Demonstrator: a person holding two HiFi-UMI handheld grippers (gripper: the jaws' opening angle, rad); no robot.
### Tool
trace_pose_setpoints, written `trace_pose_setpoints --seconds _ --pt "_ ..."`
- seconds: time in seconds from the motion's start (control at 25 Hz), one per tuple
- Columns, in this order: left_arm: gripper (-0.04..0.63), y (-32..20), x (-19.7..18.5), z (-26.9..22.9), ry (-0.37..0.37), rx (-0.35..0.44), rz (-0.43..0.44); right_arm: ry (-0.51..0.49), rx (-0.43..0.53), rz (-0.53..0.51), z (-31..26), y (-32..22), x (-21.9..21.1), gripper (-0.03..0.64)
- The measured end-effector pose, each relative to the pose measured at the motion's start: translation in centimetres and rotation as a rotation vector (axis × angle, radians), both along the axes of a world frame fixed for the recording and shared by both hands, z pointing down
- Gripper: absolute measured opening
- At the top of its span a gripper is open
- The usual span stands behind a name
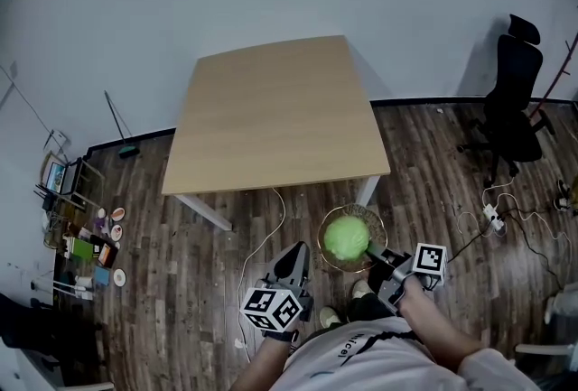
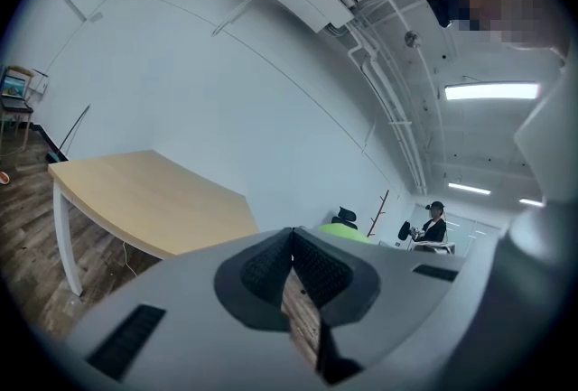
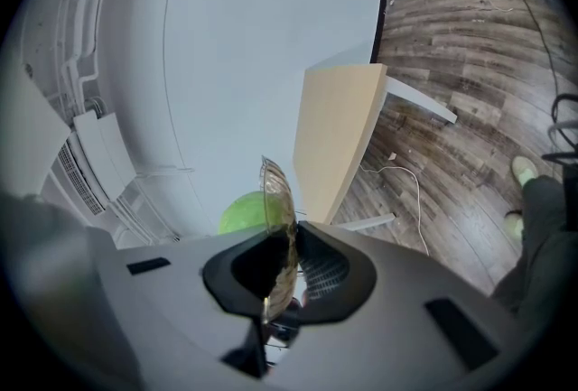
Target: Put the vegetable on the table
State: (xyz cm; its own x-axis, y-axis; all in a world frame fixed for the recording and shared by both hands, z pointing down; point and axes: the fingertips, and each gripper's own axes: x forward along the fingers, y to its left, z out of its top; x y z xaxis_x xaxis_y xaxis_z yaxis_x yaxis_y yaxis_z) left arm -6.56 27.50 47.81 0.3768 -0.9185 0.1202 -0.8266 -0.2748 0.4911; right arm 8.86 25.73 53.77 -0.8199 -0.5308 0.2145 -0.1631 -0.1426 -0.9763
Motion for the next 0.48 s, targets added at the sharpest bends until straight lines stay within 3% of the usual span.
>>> trace_pose_setpoints --seconds 0.48 --pt "0.014 -6.2 -2.4 0.7 -0.03 -0.015 -0.035 -0.021 0.005 -0.039 0.9 -7.6 -2.8 0.04"
